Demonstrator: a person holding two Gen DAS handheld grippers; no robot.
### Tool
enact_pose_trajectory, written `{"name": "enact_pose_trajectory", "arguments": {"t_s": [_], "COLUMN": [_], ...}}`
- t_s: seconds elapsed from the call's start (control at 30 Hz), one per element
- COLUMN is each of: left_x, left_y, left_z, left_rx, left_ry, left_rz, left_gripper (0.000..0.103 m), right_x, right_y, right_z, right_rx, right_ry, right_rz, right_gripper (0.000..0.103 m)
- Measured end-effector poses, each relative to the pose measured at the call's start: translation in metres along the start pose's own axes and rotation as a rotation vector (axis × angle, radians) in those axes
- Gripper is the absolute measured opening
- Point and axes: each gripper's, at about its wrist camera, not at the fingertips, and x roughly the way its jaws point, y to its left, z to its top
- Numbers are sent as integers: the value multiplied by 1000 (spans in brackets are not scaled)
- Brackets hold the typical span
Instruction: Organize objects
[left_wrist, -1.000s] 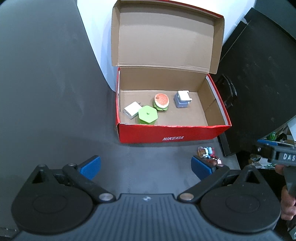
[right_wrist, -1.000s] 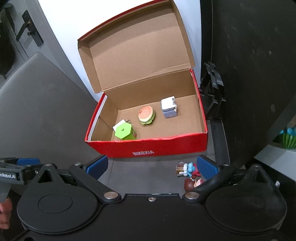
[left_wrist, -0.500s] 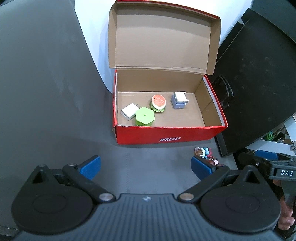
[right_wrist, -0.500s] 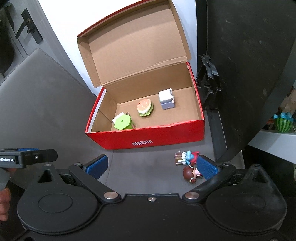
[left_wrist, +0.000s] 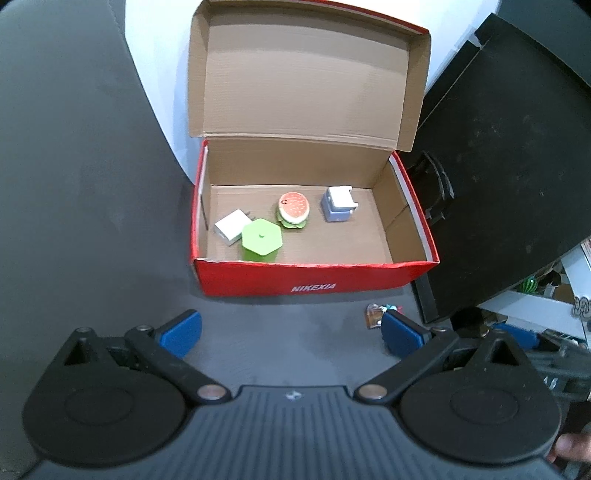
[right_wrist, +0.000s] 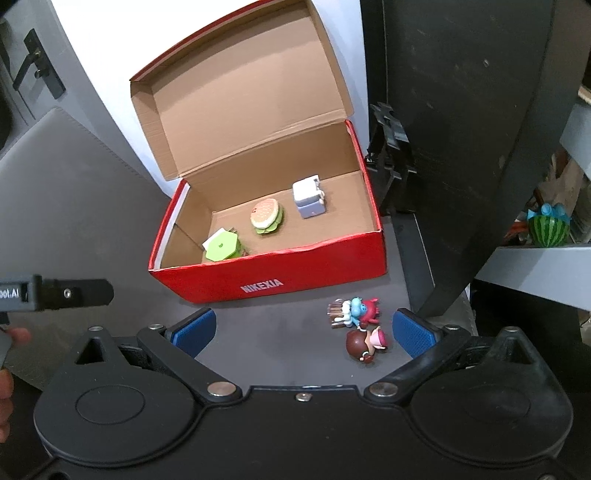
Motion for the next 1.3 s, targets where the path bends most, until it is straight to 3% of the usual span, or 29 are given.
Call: {"name": "enact_pose_trajectory", "arguments": {"t_s": [0.57, 0.7, 0.9, 1.03, 1.3], "left_x": [56, 71, 97, 113, 146], "left_y": [-41, -46, -54, -58, -62], "left_z": [11, 13, 15, 15, 12], "left_rx": [-39, -52, -80, -87, -103], "left_ry": [49, 66, 95, 119, 166], "left_rz": [-69, -81, -104, -124, -167], "left_gripper": [101, 100, 99, 95, 85], "right_x": [34, 45, 57, 67, 80], "right_y": [-22, -26, -24, -30, -40], "right_z": [-5, -4, 2, 5, 0], "right_rx": [13, 21, -25, -19, 9], "right_ry": [71, 119, 153, 178, 211], "right_rz": [-43, -19, -33, -33, -58], "right_gripper": [97, 85, 84, 70, 67]}}
